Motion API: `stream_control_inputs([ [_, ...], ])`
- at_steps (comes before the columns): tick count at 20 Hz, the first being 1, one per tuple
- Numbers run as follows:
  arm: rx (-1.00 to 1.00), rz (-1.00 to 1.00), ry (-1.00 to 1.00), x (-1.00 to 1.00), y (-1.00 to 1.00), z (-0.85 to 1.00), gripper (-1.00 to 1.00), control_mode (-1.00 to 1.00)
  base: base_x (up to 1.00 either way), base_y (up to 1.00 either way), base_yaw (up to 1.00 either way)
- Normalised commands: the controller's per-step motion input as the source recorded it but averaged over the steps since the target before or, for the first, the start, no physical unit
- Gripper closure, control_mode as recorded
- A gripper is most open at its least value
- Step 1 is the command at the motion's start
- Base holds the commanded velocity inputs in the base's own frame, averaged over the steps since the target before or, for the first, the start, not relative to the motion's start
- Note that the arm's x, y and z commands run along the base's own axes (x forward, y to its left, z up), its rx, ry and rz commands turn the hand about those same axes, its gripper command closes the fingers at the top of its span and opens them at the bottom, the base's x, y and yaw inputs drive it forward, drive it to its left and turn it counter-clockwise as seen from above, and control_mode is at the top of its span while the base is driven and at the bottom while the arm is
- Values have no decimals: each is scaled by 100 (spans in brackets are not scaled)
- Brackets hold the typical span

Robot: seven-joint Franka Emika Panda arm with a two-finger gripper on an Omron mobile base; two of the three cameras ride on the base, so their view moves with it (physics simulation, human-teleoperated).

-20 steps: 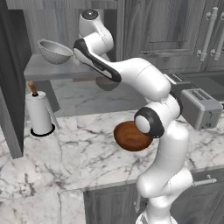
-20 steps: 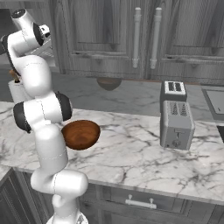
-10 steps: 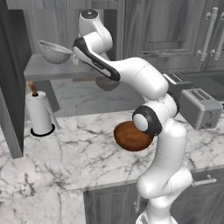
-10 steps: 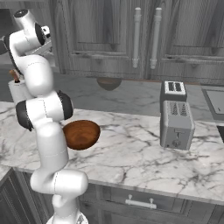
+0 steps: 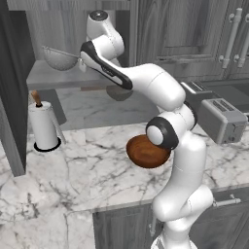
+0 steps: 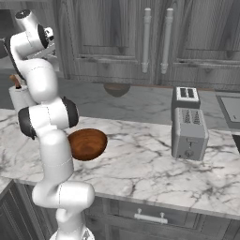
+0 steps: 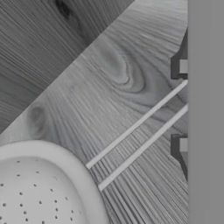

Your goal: Open the cabinet and setup a tea strainer by placing it in the bowl upright.

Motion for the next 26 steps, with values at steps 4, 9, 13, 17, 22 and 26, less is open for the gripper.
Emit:
stream_control_inputs([
  [4,0,0,-7,0,17,0,100,-100,0,0,0],
  [9,0,0,-6,0,12,0,100,-100,0,0,0],
  [13,0,-1,-11,0,17,2,100,-100,0,0,0],
  [17,-1,-3,-15,-5,23,4,100,-100,0,0,0],
  [22,-1,-8,-12,-16,14,15,100,-100,0,0,0],
  [26,0,-11,-3,-27,1,16,100,-100,0,0,0],
])
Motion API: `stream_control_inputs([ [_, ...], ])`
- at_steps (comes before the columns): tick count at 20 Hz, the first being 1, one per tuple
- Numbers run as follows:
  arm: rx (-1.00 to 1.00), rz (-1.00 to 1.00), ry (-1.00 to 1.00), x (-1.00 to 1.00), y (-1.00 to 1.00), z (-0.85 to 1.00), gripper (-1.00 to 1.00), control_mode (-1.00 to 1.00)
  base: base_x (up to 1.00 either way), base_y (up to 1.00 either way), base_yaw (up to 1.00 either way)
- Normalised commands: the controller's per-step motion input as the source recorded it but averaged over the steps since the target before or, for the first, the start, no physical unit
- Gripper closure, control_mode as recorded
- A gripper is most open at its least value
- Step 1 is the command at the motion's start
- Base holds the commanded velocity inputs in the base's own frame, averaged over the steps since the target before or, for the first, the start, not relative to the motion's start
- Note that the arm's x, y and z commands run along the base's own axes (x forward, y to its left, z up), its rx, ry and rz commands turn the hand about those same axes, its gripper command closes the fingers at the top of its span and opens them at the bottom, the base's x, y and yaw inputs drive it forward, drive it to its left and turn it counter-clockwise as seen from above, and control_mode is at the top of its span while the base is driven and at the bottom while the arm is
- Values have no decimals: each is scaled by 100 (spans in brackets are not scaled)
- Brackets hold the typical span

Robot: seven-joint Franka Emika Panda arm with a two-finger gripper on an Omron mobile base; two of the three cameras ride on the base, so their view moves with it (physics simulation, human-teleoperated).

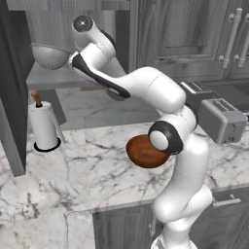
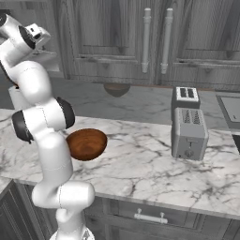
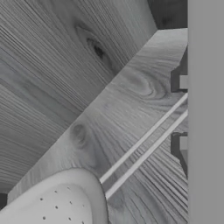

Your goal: Open the cabinet and setup a tea strainer by placing it in the bowl upright.

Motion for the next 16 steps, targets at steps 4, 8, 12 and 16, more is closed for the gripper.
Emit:
stream_control_inputs([
  [4,0,-13,-6,-46,0,13,100,-100,0,0,0],
  [8,0,-13,-9,-64,-1,9,100,-100,0,0,0],
  [12,0,-12,-13,-74,0,16,100,-100,0,0,0],
  [16,0,-12,-12,-74,0,13,100,-100,0,0,0],
])
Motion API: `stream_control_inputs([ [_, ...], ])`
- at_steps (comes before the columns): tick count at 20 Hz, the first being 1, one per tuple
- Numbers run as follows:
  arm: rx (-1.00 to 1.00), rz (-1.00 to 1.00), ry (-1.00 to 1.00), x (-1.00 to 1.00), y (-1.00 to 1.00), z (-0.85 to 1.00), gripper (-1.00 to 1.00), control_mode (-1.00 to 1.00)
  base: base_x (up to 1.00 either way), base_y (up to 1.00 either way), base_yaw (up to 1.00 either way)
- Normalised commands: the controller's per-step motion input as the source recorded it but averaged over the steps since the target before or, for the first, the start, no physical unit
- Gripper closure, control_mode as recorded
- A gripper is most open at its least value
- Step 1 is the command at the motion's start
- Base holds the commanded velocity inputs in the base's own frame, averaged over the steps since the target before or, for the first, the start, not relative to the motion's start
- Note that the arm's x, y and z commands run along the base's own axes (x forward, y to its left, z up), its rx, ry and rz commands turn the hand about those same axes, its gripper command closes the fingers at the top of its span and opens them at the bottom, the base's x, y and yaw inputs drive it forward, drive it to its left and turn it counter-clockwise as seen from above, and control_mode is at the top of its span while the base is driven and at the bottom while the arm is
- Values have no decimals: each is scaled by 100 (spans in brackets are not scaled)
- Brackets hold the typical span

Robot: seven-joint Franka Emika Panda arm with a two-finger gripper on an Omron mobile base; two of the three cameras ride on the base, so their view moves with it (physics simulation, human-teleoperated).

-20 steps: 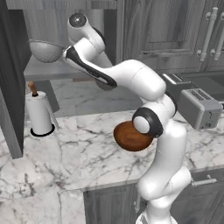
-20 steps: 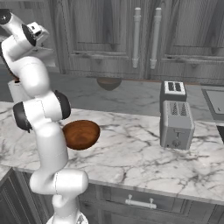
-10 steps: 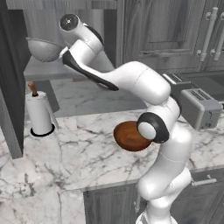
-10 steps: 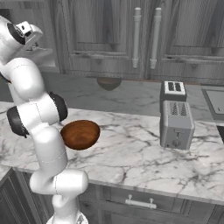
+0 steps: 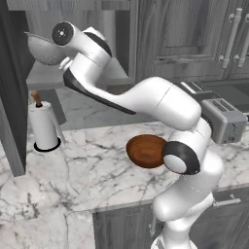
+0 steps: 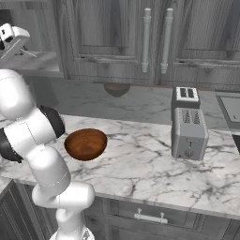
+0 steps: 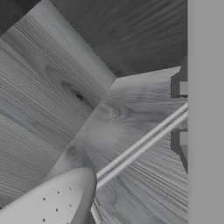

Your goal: Open the cabinet and setup a tea strainer by placing it in the bowl upright.

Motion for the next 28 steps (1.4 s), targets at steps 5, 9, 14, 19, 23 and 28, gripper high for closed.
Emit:
stream_control_inputs([
  [5,0,-12,-11,-81,-9,14,100,-100,0,0,0],
  [9,-2,-8,-9,-77,-34,3,100,-100,0,0,0],
  [14,-5,-1,-14,-71,-66,0,100,-100,0,0,0],
  [19,-7,4,-9,-51,-73,0,100,-100,0,0,0],
  [23,-13,9,-9,-57,-69,0,100,-100,0,0,0],
  [28,-15,17,-6,-52,-68,0,100,-100,0,0,0],
])
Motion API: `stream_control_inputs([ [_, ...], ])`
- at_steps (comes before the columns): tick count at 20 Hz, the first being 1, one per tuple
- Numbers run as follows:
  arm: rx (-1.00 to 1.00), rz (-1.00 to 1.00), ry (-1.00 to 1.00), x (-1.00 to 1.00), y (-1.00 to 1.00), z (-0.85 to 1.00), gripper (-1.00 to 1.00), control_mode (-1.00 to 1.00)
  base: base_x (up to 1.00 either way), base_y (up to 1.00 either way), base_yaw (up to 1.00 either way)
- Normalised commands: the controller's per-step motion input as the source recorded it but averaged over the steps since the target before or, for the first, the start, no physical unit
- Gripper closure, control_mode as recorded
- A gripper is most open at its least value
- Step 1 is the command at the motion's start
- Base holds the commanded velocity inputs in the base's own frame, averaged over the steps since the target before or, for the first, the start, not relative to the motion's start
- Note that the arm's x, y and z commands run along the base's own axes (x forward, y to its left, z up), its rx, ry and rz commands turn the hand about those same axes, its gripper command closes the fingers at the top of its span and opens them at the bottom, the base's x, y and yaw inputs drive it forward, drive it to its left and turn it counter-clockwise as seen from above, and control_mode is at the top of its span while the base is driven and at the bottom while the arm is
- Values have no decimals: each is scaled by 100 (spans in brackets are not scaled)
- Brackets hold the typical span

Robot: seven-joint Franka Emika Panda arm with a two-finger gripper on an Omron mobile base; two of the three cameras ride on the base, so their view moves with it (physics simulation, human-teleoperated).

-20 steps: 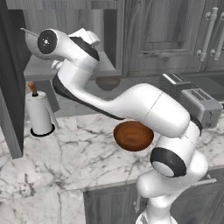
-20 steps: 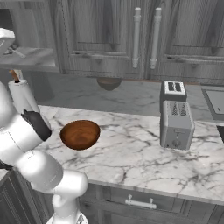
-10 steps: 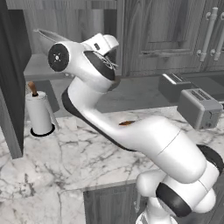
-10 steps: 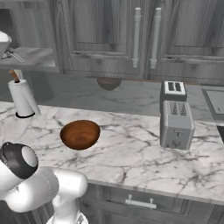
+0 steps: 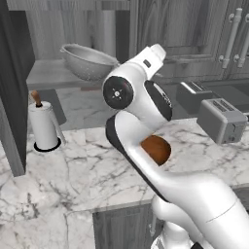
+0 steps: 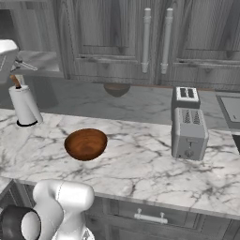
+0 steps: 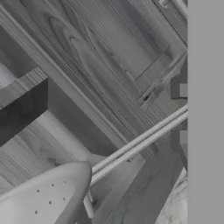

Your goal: Open the cabinet and setup a tea strainer by placing it in the bowl upright.

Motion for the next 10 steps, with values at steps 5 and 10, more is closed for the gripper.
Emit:
stream_control_inputs([
  [5,-14,19,-1,-61,-57,0,100,-100,0,0,0],
  [10,-13,18,0,-71,-50,0,100,-100,0,0,0],
])
